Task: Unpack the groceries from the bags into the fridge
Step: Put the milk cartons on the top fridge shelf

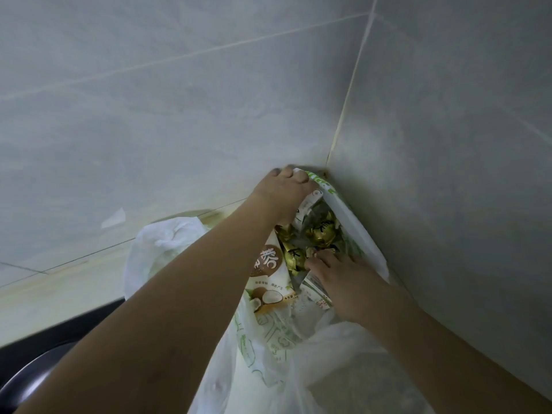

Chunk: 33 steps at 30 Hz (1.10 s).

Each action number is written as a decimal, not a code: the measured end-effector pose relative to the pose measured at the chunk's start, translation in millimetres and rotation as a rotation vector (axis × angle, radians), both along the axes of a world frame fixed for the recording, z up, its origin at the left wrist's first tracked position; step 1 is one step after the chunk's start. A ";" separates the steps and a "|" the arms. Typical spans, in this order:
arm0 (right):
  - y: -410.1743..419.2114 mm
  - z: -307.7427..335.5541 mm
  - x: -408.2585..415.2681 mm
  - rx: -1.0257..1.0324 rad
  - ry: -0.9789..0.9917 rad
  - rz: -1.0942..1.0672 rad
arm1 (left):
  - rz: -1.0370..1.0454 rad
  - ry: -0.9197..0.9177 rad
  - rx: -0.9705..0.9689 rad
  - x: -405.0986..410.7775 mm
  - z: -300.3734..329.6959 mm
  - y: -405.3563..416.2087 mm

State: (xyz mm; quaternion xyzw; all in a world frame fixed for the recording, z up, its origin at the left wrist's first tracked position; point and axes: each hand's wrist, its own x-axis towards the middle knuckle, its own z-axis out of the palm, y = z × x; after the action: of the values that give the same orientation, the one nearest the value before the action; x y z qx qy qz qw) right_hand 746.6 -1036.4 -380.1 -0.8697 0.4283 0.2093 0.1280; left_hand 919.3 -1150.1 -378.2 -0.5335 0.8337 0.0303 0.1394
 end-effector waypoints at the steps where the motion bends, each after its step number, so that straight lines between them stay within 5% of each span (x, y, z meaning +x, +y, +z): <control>1: -0.4 -1.9 -1.0 -0.009 -0.005 0.007 | -0.007 -0.005 -0.017 -1.5 -1.5 -1.2; 11: -11.0 7.2 3.3 -0.008 -0.116 0.009 | -0.036 0.067 -0.137 4.8 11.6 11.4; 22: 7.5 87.3 5.9 -0.058 -0.200 -0.169 | 0.444 0.651 -0.143 25.8 121.7 113.3; 28: 43.9 136.3 11.9 -0.078 -0.371 -0.190 | 0.655 1.085 -0.371 45.1 164.7 210.0; 33: 78.4 166.6 28.0 -0.058 -0.471 -0.181 | 0.755 1.096 -0.451 62.9 191.7 287.1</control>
State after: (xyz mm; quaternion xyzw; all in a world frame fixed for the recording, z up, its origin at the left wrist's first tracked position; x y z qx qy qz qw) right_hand 774.6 -958.0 -213.6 -0.8558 0.4688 -0.0236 0.2174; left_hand 982.2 -863.0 -186.5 -0.7103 0.5274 0.1677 -0.4350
